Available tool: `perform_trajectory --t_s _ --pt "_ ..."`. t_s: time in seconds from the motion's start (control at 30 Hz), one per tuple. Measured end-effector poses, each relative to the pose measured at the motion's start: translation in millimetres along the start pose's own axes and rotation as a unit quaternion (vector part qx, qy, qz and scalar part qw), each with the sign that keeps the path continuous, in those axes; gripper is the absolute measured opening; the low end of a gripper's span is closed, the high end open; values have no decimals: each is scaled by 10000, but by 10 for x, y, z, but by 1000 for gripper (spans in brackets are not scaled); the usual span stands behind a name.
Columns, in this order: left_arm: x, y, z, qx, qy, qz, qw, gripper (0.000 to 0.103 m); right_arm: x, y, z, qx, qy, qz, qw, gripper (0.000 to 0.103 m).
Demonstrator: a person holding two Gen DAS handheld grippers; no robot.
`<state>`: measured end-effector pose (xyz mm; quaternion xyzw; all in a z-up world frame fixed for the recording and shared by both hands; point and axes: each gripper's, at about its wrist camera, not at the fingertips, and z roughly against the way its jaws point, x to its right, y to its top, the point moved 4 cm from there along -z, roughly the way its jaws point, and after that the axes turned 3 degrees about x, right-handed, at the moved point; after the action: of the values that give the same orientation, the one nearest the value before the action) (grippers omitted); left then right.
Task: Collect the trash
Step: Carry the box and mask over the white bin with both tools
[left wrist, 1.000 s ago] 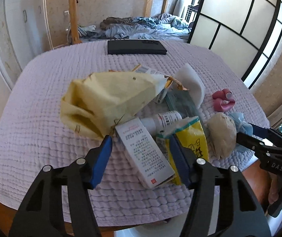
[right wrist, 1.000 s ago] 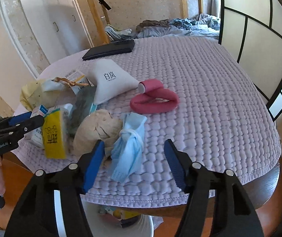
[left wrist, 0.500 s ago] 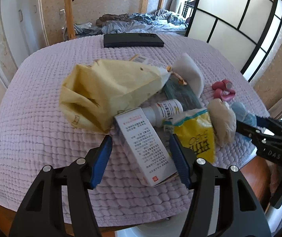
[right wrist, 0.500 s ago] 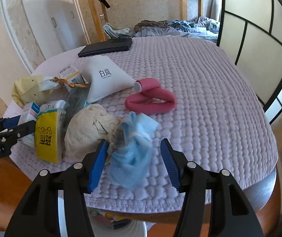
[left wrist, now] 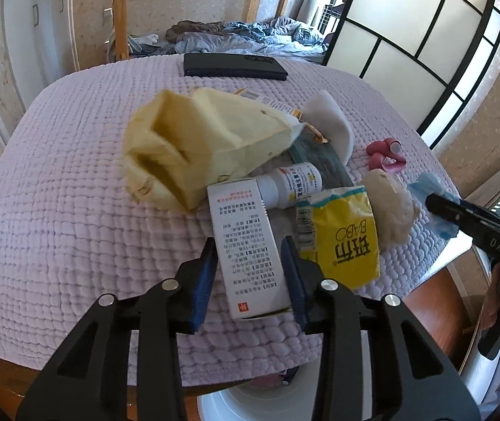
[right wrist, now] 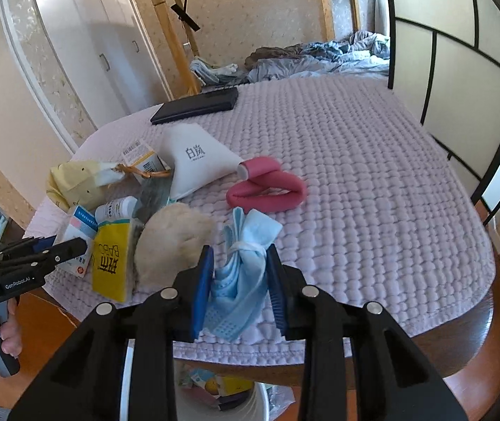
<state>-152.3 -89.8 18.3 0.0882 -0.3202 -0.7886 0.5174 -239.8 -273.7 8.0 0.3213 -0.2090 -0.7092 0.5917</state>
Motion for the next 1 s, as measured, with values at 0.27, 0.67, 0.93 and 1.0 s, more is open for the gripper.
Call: perform_trajectory --t_s 0.27,0.67,0.93,1.0 --pt "-7 -43 25 8 -58 11 10000 31 -107 0 75 15 55 106 9999 30" --pt "81 -47 226 77 -171 -8 9998 31 -477 -3 327 108 415 501 9978 30" --pt "125 -183 393 11 -305 -101 9995 31 -713 -214 372 -148 568 786 9952 30" --pt "147 -213 421 -27 -361 -125 9993 31 -761 -271 384 -217 624 813 9945 30"
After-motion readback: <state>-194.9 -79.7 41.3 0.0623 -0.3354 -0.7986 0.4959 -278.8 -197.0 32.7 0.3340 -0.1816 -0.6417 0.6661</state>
